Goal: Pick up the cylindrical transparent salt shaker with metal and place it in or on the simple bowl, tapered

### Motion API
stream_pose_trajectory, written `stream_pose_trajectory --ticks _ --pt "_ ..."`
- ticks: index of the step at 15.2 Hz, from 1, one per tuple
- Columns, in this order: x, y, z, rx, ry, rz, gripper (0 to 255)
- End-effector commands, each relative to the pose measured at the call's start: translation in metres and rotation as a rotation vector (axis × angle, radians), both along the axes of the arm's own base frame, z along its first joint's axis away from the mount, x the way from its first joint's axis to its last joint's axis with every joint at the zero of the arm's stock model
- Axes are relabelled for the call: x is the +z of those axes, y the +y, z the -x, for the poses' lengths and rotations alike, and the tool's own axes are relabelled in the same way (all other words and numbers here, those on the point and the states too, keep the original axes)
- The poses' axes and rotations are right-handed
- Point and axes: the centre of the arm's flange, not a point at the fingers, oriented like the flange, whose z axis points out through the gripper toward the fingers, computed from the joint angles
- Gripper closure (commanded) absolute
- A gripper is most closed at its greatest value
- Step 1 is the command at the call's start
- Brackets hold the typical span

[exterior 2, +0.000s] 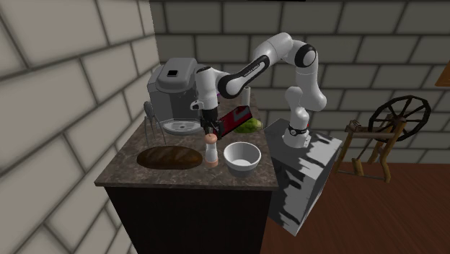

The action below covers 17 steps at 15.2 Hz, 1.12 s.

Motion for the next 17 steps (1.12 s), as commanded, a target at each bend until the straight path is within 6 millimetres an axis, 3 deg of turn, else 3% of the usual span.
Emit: stream_pose_trajectory --ticks 1,4,5,14,17 --pt "-0.001 0.0 0.0 0.0 0.0 0.0 0" --pt "0.0 0.0 0.0 0.0 0.0 0.0 0" --pt "0.0 0.0 0.0 0.0 0.0 0.0 255" --pt "-0.001 0.0 0.0 0.0 0.0 0.0 255" --pt "0.015 0.0 0.0 0.0 0.0 0.0 255"
